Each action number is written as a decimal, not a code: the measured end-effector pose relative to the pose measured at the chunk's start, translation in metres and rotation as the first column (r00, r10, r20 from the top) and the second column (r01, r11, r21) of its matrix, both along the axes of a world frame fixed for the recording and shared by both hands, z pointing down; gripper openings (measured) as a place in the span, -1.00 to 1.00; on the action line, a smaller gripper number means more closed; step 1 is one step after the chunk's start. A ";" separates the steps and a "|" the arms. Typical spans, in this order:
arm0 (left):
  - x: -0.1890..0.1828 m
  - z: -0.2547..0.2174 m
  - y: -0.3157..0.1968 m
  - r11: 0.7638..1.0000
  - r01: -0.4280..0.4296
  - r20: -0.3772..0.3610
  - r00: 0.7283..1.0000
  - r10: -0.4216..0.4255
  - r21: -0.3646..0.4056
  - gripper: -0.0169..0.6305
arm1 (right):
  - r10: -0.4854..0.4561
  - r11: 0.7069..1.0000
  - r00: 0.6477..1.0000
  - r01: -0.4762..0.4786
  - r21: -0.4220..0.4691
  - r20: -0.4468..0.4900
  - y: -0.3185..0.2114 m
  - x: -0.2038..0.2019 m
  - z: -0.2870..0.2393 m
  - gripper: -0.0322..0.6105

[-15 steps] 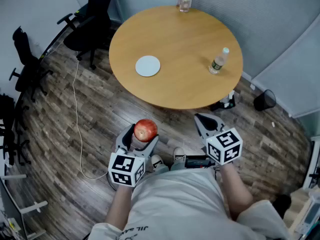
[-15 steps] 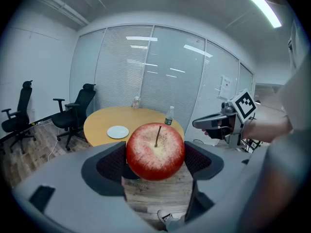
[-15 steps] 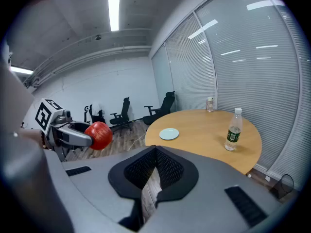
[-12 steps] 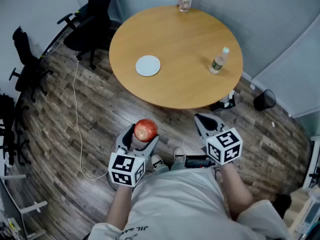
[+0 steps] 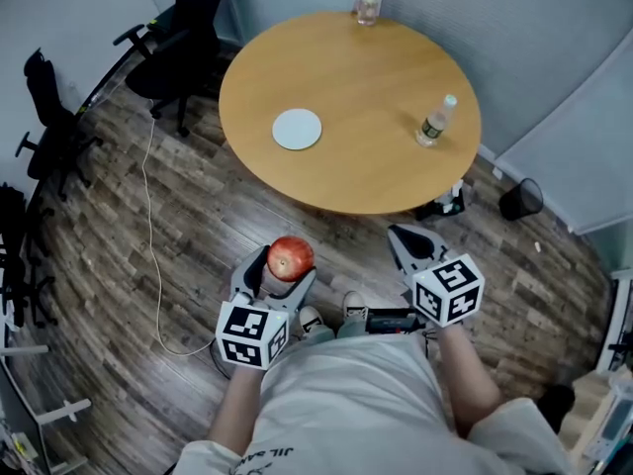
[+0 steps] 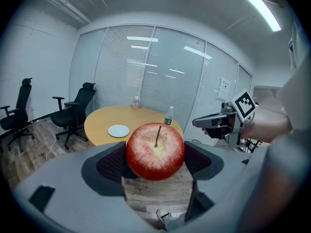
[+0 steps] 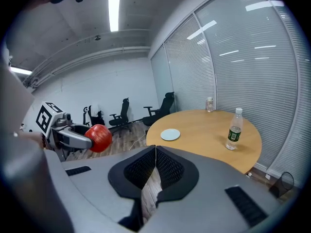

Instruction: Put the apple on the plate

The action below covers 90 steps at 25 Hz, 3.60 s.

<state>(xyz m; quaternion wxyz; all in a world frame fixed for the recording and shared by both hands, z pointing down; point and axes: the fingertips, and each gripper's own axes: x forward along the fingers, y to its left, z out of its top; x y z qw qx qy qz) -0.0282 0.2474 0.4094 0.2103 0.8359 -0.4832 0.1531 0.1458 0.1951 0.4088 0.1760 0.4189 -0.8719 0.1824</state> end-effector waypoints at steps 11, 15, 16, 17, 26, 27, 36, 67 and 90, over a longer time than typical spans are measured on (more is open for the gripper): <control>-0.027 0.002 0.001 0.999 -0.032 -0.023 0.999 0.033 0.011 0.21 | 0.075 0.997 0.997 -0.075 0.023 0.002 -0.002 -0.012 -0.008 -0.80; -0.038 0.007 0.000 1.000 -0.030 -0.028 0.999 0.029 -0.007 0.21 | 0.080 0.997 0.997 -0.080 0.008 -0.008 -0.003 -0.018 -0.005 -0.80; -0.040 0.009 -0.001 1.000 -0.029 -0.028 0.999 0.028 -0.011 0.21 | 0.079 0.997 0.997 -0.079 0.003 -0.009 -0.005 -0.020 -0.003 -0.80; -0.042 0.010 -0.004 1.000 -0.027 -0.027 0.999 0.027 -0.013 0.21 | 0.076 0.997 0.997 -0.076 -0.002 -0.009 -0.008 -0.022 -0.001 -0.80; -0.061 0.019 -0.055 1.000 0.008 -0.011 1.000 -0.008 -0.022 0.21 | 0.026 1.000 1.000 -0.026 0.000 0.017 -0.074 -0.049 0.008 -0.80; -0.062 0.019 -0.064 1.000 0.012 -0.009 1.000 -0.012 -0.022 0.21 | 0.020 1.000 1.000 -0.021 0.001 0.020 -0.083 -0.052 0.008 -0.80; -0.072 0.008 -0.165 0.998 0.060 0.009 0.998 -0.060 -0.009 0.21 | -0.028 1.000 0.999 0.027 0.005 0.030 -0.189 -0.063 0.000 -0.80; -0.064 0.022 -0.295 0.996 -0.016 0.042 0.999 0.019 -0.085 0.21 | 0.040 0.996 0.998 -0.036 -0.079 0.051 -0.288 -0.049 0.017 -0.80; -0.051 0.082 -0.339 0.978 -0.113 0.101 0.986 0.132 -0.175 0.21 | 0.044 0.983 0.999 -0.040 -0.177 0.017 -0.308 -0.068 0.063 -0.80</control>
